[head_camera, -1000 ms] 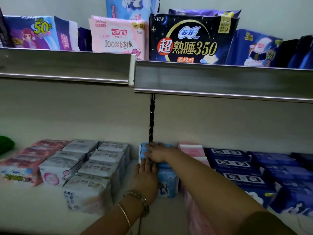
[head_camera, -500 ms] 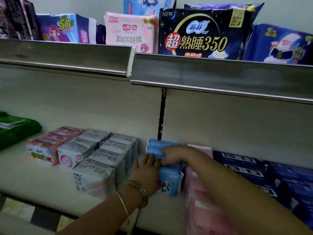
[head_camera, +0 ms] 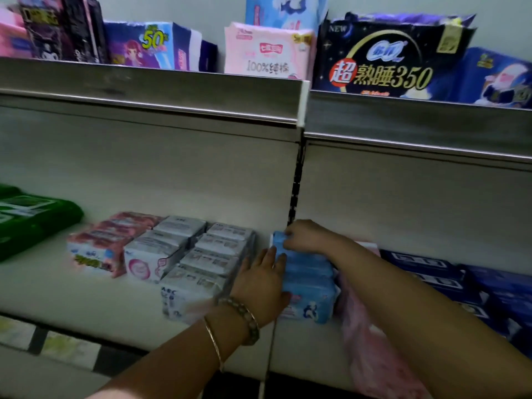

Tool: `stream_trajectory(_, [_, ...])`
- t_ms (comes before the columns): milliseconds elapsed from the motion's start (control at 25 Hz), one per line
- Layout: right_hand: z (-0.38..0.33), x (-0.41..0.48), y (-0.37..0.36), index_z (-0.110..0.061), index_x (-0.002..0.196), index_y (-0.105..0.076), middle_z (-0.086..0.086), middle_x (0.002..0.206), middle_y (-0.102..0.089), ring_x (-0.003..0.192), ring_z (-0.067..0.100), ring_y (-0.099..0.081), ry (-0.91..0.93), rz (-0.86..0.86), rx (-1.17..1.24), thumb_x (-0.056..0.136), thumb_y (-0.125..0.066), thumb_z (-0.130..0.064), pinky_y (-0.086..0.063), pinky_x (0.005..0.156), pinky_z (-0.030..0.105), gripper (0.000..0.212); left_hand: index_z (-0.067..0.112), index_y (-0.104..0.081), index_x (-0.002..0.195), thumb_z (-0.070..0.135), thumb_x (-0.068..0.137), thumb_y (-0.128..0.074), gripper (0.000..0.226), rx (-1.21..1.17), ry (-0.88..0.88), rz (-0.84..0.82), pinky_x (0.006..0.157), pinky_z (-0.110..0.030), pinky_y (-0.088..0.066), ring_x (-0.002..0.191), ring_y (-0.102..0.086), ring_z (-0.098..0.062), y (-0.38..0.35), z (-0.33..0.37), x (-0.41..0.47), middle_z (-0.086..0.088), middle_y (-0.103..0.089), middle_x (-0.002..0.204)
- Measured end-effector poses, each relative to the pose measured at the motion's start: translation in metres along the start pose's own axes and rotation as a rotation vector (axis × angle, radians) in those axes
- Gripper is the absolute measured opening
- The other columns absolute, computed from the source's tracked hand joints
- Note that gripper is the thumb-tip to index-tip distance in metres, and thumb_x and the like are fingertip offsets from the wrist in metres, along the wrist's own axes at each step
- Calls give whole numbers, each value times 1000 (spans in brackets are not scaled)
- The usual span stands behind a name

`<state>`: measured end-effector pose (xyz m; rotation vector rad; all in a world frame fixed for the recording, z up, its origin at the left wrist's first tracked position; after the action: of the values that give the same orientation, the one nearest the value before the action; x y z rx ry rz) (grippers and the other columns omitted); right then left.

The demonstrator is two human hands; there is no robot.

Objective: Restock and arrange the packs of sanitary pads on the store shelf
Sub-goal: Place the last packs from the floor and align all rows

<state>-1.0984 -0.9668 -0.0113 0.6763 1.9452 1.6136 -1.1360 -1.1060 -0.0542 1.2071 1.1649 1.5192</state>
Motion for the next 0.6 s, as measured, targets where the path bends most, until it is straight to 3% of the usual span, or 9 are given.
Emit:
stream_trajectory(80, [-20,8,5,-4,74,-58,17,89,-58,86,27,-57,-28,133,128,89,-51,-19,-37,64,27,22,16,-6,149,43,94,-41,70,6,-42,65,117,-38,-8,143,-9,-20,13,-19,-10,-6,-7,156])
stream_trajectory(160, [-50,17,4,-2,68,-59,16,85,-61,87,28,-60,-51,240,247,88,-51,-16,-45,70,30,26,16,-12,148,42,95,-40,66,12,-81,116,116,-35,-11,142,-15,-18,23,-48,-21,-5,-14,155])
stream_trajectory(280, [-98,32,-3,1,93,-66,18,104,-65,96,29,-59,-59,424,306,91,-48,-16,-48,80,33,26,14,-32,142,54,91,-29,65,-2,-123,162,114,-33,-19,138,-27,-20,27,-96,-35,-7,-29,151])
stream_trajectory(360, [-122,39,-9,-1,107,-63,17,116,-60,105,29,-55,-34,506,268,94,-45,-16,-45,86,32,27,12,-34,142,68,75,-6,91,-45,-152,110,116,-32,-18,139,-27,-22,26,-119,-45,-10,-28,151])
stream_trajectory(440, [-144,50,-25,-4,130,-50,16,138,-44,124,29,-42,-21,433,153,96,-43,-21,-35,101,32,38,12,-16,148,82,56,12,118,-17,-188,-21,119,-35,-4,144,-9,-23,14,-143,-53,-10,-10,156])
stream_trajectory(520, [-157,61,-43,-10,145,-26,12,155,-18,140,27,-20,-64,281,56,99,-37,-32,-19,113,36,52,14,0,149,89,44,20,130,-5,-218,-115,116,-37,9,144,8,-23,3,-160,-57,-9,8,156])
stream_trajectory(600, [-159,73,-55,-16,150,-10,8,158,0,145,27,-3,-140,173,65,100,-28,-42,-7,116,44,59,14,6,148,90,60,-1,117,-2,-224,-136,116,-39,11,143,15,-23,-3,-165,-59,-9,14,156])
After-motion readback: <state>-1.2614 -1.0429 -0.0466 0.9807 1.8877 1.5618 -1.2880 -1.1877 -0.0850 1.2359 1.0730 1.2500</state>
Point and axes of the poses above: each hand's wrist, its own x-axis towards the middle knuckle, its own y-axis out of the back of the hand, z = x × y, the point moved 3 cm from there along x, towards the middle knuckle
